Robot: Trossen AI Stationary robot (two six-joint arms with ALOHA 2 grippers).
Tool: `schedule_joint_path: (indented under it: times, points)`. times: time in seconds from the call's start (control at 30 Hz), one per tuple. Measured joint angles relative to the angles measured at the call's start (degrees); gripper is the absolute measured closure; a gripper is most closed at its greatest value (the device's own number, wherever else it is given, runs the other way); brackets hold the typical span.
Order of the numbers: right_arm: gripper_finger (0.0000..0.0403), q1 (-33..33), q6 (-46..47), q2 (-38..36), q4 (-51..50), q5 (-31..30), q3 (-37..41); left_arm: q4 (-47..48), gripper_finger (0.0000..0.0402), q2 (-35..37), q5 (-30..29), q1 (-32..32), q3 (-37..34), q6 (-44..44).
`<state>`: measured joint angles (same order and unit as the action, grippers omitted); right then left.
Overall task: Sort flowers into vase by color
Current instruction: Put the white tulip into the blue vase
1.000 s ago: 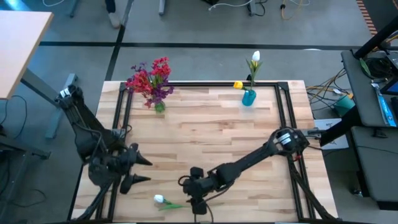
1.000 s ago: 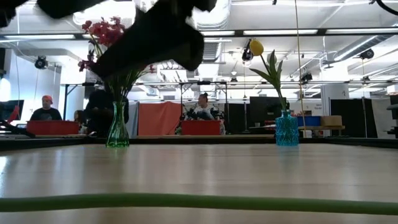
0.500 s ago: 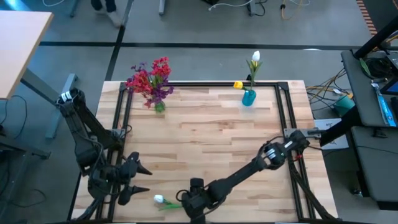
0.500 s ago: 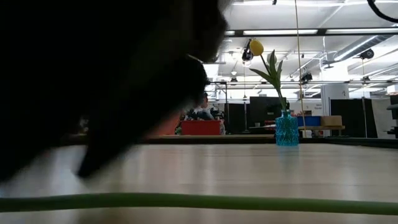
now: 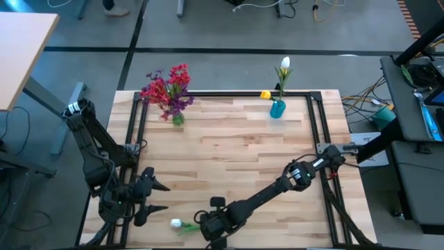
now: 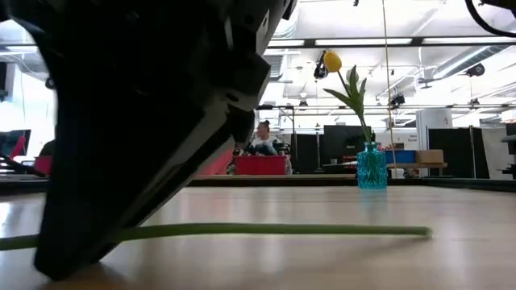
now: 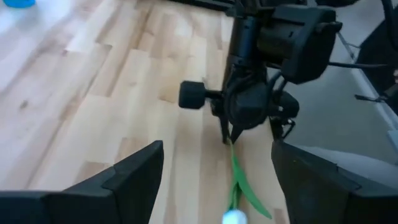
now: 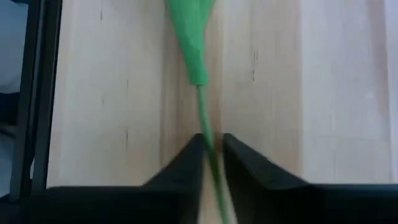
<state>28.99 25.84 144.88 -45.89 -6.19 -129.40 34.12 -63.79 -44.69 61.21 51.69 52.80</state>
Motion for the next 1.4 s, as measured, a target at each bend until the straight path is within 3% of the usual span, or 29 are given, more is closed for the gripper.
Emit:
schedule_joint_path:
  times: [0.1, 0.3, 0.43, 0.57, 0.67, 0.9, 1.0, 1.13, 1.27, 1.4]
  points:
    - [0.0385, -0.22, -2.28, 0.03, 0.37, -0.04, 0.28, 0.66, 0.0120, -0.06, -1.74, 0.00, -0.02, -0.16]
    - [0.0392, -0.73, -9.88, -3.26, -2.90, -1.37, 1.87, 0.32, 0.0120, -1.40, -6.62, 1.01, -1.61, -5.64]
    - [0.0393, -0.94, -12.23, -9.06, -4.66, -1.80, 7.02, -1.10, 0.0120, -1.75, -5.95, 3.08, -3.40, -6.44]
    - [0.0393, -0.89, -13.10, -18.22, -0.39, -2.19, 18.67, -1.32, 0.0120, -1.54, -6.79, 4.00, -3.61, -7.72]
    - [0.0393, -0.87, -14.24, -26.64, 9.23, -4.48, 31.22, -4.28, 0.0120, -1.60, -8.29, 3.96, -3.62, -12.07]
    - [0.0394, -3.27, -24.51, -47.81, 42.75, -12.30, 60.99, -19.40, 0.0121, -2.08, -6.46, 0.90, -3.64, -36.96]
    - [0.0394, -5.87, -33.16, -55.02, 59.92, -10.69, 71.10, -26.95, 0.0125, -1.45, -0.38, -5.72, -3.66, -47.29]
    - [0.0394, -11.55, -41.39, -63.10, 77.98, -1.62, 81.65, -33.89, 0.0135, -1.38, 16.47, -19.59, -3.75, -58.39]
    - [0.0394, -16.99, -43.53, -67.35, 91.90, 8.54, 90.12, -38.52, 0.0148, -1.42, 25.29, -33.48, -5.86, -62.20]
    - [0.0394, -18.53, -45.12, -67.83, 106.49, 9.70, 95.61, -57.13, 0.0159, -2.14, 36.80, -44.56, -13.59, -62.32]
